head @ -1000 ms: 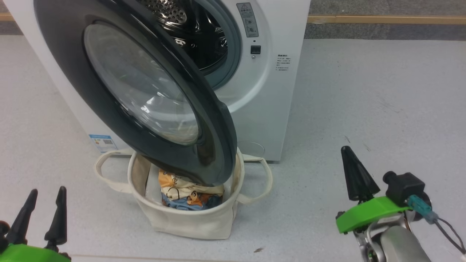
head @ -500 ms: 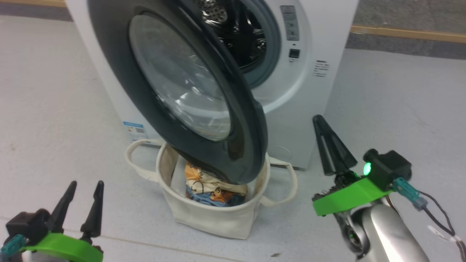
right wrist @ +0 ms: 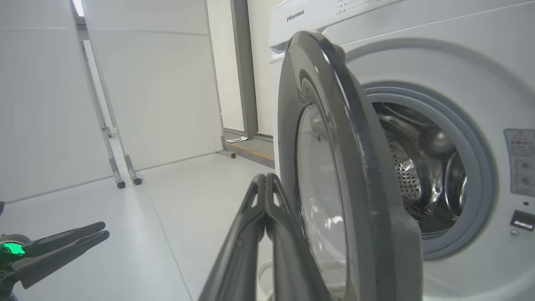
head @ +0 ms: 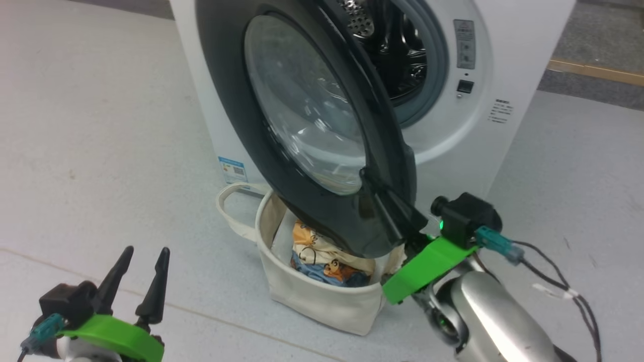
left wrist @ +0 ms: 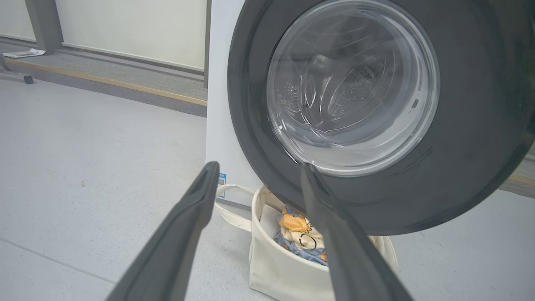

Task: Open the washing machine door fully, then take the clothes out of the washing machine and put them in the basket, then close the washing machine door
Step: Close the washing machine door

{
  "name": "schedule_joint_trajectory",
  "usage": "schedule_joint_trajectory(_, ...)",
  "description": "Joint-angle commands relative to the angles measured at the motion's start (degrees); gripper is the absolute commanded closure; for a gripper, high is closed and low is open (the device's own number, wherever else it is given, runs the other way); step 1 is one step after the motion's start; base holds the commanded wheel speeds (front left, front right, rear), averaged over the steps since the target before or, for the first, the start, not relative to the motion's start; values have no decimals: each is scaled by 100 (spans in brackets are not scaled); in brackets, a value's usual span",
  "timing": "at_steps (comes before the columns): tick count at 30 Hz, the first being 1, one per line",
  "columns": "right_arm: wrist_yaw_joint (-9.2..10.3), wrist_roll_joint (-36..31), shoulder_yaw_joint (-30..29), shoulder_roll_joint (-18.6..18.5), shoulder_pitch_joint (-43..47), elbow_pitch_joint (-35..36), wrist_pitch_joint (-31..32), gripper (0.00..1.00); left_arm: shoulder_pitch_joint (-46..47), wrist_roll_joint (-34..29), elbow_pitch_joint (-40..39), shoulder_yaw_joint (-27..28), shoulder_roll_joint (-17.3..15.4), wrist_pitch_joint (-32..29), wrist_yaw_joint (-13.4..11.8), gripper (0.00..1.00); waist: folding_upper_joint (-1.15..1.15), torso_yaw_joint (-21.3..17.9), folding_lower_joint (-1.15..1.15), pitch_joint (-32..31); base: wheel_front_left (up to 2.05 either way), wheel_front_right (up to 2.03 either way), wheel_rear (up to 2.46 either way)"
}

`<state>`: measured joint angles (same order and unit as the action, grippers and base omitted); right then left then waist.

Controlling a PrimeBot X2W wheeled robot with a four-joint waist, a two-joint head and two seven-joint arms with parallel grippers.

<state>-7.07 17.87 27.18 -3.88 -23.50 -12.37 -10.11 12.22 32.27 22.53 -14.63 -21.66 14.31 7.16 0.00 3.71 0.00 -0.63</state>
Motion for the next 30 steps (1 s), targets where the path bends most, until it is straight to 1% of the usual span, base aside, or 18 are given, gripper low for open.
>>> schedule_joint_trajectory(1,-42,57,140,97,-246,73,-27,100,312,-79,-139,201,-126,69,33,0,0,64,0,8,0,0,0)
schedule_joint_trajectory(7,-42,561,224,99,-268,-586,-204,100,384,-96,-180,141,-123,69,33,0,0,182,0,138,0,0,0)
schedule_joint_trajectory(13,-42,1067,69,100,-471,-1297,-381,100,474,-85,-198,88,-135,69,33,0,0,110,0,356,0,0,0)
schedule_joint_trajectory(15,-42,1344,28,100,-554,-1542,-424,100,507,-85,-197,39,-107,69,33,0,0,100,0,399,0,0,0)
schedule_joint_trajectory(19,-42,1511,-83,100,-765,-1977,-475,100,580,-92,-187,-40,-59,69,33,0,0,85,0,473,0,0,0)
schedule_joint_trajectory(22,-42,1544,-263,100,-910,-2101,-484,100,602,-92,-172,-52,-32,69,33,0,0,49,0,523,0,0,0)
schedule_joint_trajectory(26,-42,1690,-656,100,-1092,-2202,-486,100,609,-93,-158,-66,6,69,33,0,0,-12,0,612,0,0,0)
schedule_joint_trajectory(30,-42,2354,-1015,100,-1427,-2454,-487,100,688,-81,-178,-98,29,69,33,0,0,-68,0,824,0,0,0)
